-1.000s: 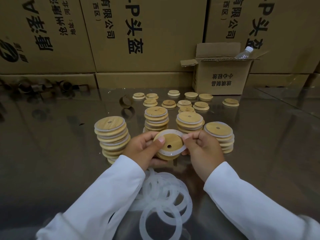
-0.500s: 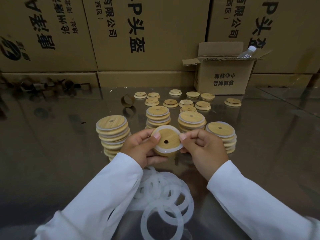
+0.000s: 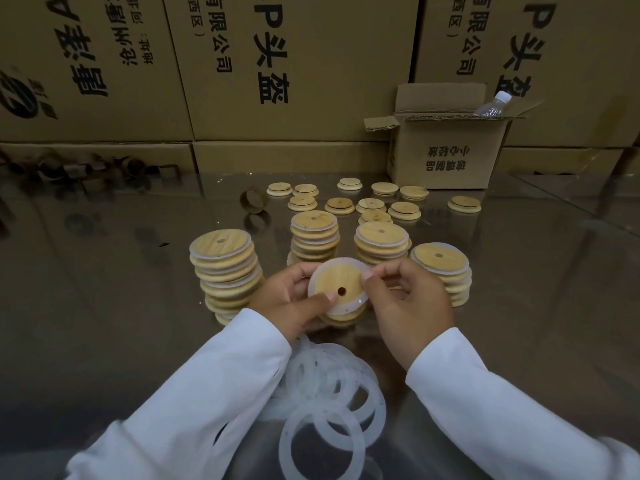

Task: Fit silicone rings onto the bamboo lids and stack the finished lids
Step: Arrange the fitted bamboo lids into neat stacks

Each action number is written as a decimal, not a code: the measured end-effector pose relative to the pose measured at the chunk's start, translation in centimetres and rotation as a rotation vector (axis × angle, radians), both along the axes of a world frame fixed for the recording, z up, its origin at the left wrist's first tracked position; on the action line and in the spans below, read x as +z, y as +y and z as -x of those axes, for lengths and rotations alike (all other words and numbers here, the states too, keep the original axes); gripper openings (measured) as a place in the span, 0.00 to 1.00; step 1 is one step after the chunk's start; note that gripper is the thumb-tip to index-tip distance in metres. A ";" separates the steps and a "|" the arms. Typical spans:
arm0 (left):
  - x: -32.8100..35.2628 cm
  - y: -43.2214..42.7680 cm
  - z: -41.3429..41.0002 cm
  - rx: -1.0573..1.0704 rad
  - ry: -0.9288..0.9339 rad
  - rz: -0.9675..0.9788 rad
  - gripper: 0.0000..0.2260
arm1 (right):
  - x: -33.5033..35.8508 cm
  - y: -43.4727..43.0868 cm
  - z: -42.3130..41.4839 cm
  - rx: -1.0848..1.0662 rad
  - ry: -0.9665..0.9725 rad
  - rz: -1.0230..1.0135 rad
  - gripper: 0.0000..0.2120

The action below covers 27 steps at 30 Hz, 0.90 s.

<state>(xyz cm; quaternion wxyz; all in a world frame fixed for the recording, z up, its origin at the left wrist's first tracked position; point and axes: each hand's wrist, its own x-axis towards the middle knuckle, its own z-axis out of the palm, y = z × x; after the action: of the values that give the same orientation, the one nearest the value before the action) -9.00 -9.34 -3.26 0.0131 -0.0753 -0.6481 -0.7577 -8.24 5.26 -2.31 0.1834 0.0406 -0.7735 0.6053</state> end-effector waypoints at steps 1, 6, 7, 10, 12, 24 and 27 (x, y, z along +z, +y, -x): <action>-0.1 0.0 -0.1 0.007 0.001 0.030 0.10 | 0.0 0.0 0.0 0.014 0.017 -0.021 0.07; -0.2 -0.1 -0.1 0.020 0.046 0.106 0.05 | -0.1 -0.3 -0.1 0.101 0.054 -0.052 0.07; -0.2 -0.2 -0.1 0.019 0.049 0.104 0.05 | 0.0 -0.2 0.0 0.109 0.041 -0.027 0.06; -0.1 -0.2 -0.1 0.008 0.048 0.094 0.05 | 0.1 0.0 0.3 0.131 0.002 0.042 0.06; 0.0 -0.2 -0.1 0.004 0.038 0.079 0.05 | 0.3 0.1 0.5 0.142 -0.024 0.079 0.07; 0.2 -0.5 0.2 0.055 -0.019 -0.060 0.03 | -0.5 -0.5 0.0 0.102 0.048 -0.011 0.06; 0.3 -0.4 0.2 0.008 -0.040 -0.077 0.04 | -0.6 -0.3 0.2 0.049 0.058 -0.003 0.07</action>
<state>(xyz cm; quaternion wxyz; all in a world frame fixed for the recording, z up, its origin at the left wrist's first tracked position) -9.15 -9.78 -3.01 0.0062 -0.0570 -0.6189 -0.7834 -8.44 4.92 -2.89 0.1910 0.0774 -0.7676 0.6068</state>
